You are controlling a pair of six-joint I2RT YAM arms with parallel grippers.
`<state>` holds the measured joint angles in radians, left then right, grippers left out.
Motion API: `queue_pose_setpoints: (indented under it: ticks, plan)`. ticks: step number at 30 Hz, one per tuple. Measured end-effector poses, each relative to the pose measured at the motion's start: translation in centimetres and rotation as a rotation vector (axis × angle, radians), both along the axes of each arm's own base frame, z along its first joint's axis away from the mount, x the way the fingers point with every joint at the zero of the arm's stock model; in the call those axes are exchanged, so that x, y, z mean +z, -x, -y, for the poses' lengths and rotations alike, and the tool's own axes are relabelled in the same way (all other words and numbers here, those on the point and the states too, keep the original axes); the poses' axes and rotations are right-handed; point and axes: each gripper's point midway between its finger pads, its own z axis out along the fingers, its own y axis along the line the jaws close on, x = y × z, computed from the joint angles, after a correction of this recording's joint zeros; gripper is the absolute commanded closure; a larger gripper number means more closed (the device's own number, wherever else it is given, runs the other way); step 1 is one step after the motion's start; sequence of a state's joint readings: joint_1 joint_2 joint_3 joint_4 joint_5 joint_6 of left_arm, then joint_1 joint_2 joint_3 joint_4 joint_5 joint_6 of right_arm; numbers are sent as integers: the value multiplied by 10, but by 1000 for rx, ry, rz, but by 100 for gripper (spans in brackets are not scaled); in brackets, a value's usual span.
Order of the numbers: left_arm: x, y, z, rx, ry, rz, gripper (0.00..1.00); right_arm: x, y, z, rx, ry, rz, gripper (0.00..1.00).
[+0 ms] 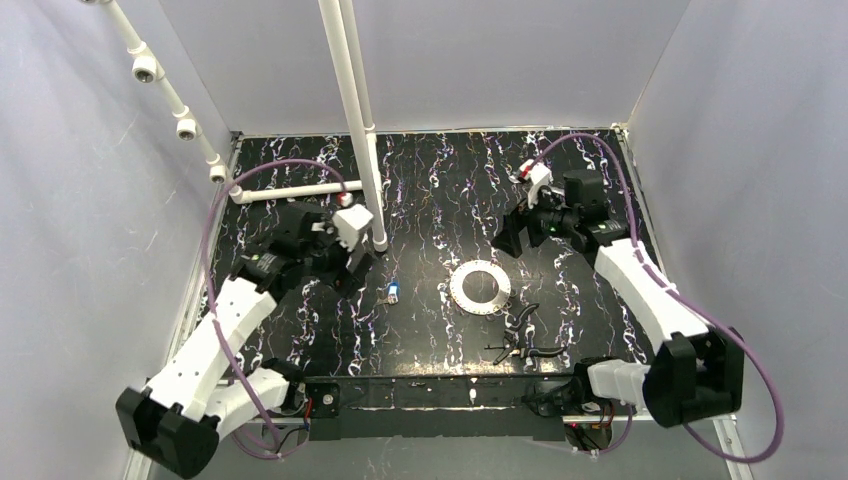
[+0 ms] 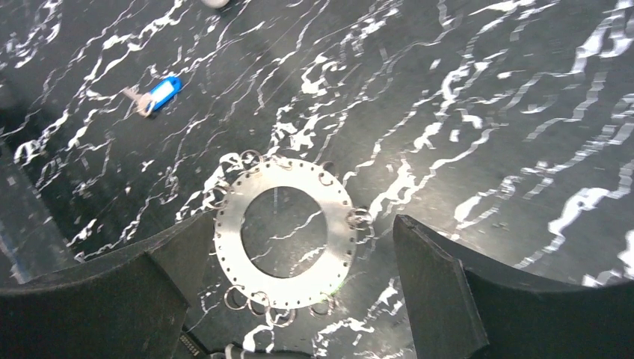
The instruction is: Remove the keys from the keyring
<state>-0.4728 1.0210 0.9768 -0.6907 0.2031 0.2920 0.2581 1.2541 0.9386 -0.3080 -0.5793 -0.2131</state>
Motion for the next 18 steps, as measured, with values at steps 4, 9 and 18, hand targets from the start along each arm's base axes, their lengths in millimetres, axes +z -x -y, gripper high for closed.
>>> queue_pose_setpoints:
  ticks: [4, 9, 18]
  plan:
    - [11, 2, -32, 153, 26, 45, 2, 22, 2, 18, -78, 23, 96, 2]
    - [25, 7, -63, 327, 35, 136, 2, 28, 4, 41, -212, 72, 143, 2]
    - [20, 15, -117, 578, -39, 269, 2, 28, 23, 75, -402, 112, 191, 2]
